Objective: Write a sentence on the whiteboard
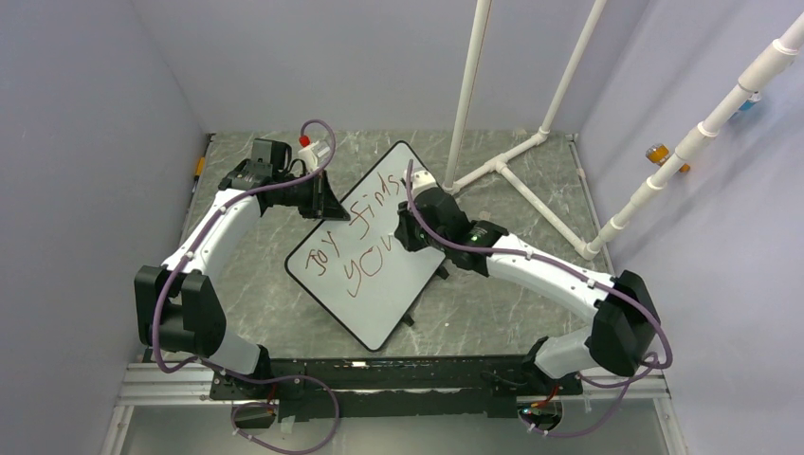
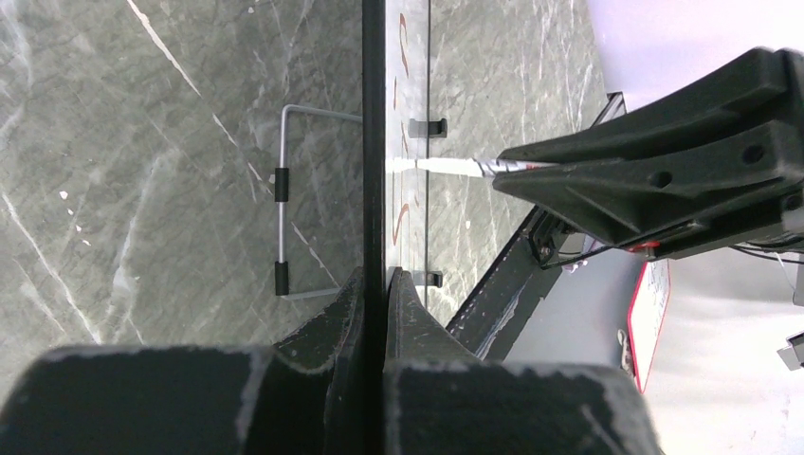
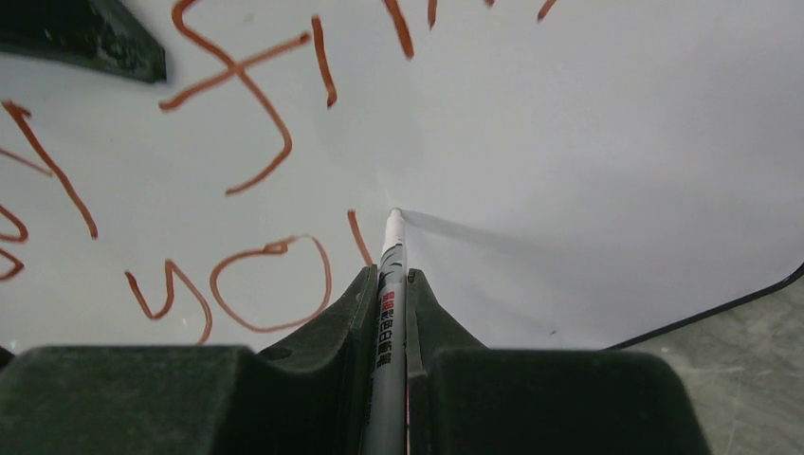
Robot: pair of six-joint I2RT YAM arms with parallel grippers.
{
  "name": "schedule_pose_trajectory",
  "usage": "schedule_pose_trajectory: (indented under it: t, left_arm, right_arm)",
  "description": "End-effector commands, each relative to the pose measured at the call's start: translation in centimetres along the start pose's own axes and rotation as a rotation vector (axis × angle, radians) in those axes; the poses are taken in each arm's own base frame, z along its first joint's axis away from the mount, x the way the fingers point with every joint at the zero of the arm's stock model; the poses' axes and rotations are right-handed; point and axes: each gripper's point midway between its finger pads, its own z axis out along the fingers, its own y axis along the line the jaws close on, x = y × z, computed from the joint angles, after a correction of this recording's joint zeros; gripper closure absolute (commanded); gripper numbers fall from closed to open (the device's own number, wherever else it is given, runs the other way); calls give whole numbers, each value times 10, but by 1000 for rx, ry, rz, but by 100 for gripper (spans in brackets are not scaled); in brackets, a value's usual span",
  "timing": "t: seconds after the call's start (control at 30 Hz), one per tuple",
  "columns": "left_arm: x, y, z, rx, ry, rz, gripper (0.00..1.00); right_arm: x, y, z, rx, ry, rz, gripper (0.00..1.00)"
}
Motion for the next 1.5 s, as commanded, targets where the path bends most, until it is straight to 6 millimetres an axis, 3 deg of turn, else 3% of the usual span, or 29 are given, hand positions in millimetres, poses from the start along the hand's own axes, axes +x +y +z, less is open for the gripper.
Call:
schedule_pose_trajectory:
  t: [0.0, 0.23, 0.63, 0.8, 1.0, 1.3, 1.47]
  left_arm:
    - [-27, 3, -7, -61, -98, 157, 100]
    - [-28, 4, -7, -63, -96, 155, 100]
    - [-29, 2, -8, -57, -99, 156, 100]
    - [-29, 1, -8, -56, -102, 158, 100]
    - [-31, -1, -10, -54, -107, 163, 100]
    - [-31, -2, -10, -50, -111, 159, 100]
    - [-31, -2, -10, -51, -112, 160, 100]
  right_arm:
    - [-33, -1, 7, 24, -60, -18, 100]
    - [-39, 8, 5, -20, -72, -15, 100]
    - [22, -8, -9, -24, 20, 33, 100]
    - [9, -13, -21, 10, -13, 19, 100]
    - [-2, 12, -39, -92, -41, 1, 100]
    - [49, 69, -51, -243, -36, -182, 100]
    - [69, 62, -41, -211, -19, -195, 100]
